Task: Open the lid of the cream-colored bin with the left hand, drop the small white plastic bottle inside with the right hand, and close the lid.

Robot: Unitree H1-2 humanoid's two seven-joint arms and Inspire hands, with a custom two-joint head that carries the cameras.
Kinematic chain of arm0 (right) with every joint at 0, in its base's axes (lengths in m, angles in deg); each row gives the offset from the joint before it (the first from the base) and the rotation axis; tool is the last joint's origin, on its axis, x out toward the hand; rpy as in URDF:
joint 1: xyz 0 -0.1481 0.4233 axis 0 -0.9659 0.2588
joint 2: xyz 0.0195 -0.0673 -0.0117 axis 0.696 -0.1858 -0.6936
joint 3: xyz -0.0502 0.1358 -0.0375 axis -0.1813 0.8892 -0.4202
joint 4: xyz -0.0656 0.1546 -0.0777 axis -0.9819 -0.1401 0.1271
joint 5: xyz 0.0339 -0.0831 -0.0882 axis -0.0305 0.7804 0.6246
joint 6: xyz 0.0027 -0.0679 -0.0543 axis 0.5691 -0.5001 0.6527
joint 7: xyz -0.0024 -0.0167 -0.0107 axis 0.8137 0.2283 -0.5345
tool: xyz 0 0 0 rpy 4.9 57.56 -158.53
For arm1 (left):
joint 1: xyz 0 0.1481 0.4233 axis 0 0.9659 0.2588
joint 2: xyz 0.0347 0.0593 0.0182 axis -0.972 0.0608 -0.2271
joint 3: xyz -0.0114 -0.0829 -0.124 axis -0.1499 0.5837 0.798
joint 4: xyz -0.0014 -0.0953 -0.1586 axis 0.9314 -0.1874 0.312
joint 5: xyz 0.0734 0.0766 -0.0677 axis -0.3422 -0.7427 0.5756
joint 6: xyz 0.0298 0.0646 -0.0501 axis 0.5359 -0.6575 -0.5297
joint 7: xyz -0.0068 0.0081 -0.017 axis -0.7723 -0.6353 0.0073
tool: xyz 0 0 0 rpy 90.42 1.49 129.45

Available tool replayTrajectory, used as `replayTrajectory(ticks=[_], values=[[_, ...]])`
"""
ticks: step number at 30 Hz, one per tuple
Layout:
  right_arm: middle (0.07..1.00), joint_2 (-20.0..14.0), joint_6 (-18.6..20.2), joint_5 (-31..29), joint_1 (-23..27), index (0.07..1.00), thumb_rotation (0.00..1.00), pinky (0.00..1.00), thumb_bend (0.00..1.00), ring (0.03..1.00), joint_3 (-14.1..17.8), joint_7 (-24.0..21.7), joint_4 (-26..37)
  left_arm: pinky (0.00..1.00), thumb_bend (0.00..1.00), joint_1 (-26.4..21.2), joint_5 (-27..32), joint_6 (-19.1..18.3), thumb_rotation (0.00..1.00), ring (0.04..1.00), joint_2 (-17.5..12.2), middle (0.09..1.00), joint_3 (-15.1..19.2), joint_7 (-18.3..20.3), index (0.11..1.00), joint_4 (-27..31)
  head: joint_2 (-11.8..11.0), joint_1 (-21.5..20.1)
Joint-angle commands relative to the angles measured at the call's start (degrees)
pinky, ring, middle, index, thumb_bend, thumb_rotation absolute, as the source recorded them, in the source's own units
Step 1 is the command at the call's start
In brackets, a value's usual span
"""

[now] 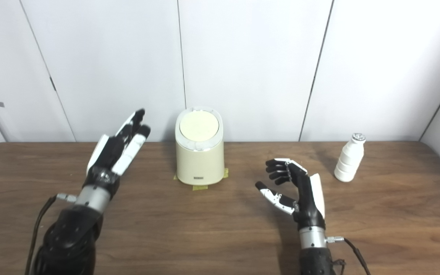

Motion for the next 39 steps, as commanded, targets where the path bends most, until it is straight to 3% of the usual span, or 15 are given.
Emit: replayTrajectory(ticks=[1,5,8,11,19,27,39], values=[[0.586,-0.41,-1.94,0.9,-2.33,0.594,0.13,0.48,0.35,0.551,0.06,0.89,-2.31,1.0,0.79,-4.26,-1.9,0.06,0.74,1.0,1.78,1.0,0.85,0.59,1.0,0.32,0.03,-0.07],[0.586,-0.29,-1.57,0.79,-2.43,0.594,0.13,0.49,0.35,0.552,0.13,0.79,-1.95,1.0,0.82,-7.43,-8.61,0.06,0.59,1.0,5.46,1.0,1.91,0.45,1.0,-1.72,0.13,-0.39],[0.588,-0.17,-1.42,1.07,-2.47,0.593,0.13,0.49,0.35,0.553,0.18,1.08,-1.83,1.0,0.81,-10.72,-17.02,0.08,0.52,1.0,6.06,1.0,-0.1,-0.79,1.0,-3.72,0.09,-0.41],[0.592,-0.05,-1.42,0.89,-2.54,0.597,0.15,0.49,0.34,0.557,0.21,1.05,-1.73,1.0,0.8,-13.41,-21.38,0.1,0.46,1.0,6.07,1.0,-2.1,-2.89,1.0,-6.05,0.11,-0.57],[0.592,0.09,-1.06,0.94,-2.67,0.599,0.17,0.48,0.34,0.554,0.12,1.14,-1.17,1.0,0.83,-17.79,-27.33,0.23,0.43,1.0,5.59,1.0,-5.62,-8.08,1.0,-13.15,0.22,-0.72],[0.596,0.08,-1.22,0.61,-2.77,0.597,0.15,0.49,0.35,0.563,0.16,0.98,-1.11,1.0,0.83,-21.18,-29.78,0.17,0.43,1.0,5.86,1.0,-5.74,-10.69,1.0,-19.0,0.27,-0.65],[0.587,-0.2,-1.13,0.79,-3.03,0.595,0.14,0.48,0.35,0.552,0.08,0.81,-0.8,1.0,0.82,-21.67,-34.92,0.07,0.19,1.0,4.61,1.0,-6.0,-12.89,1.0,-23.93,0.38,-0.66]])
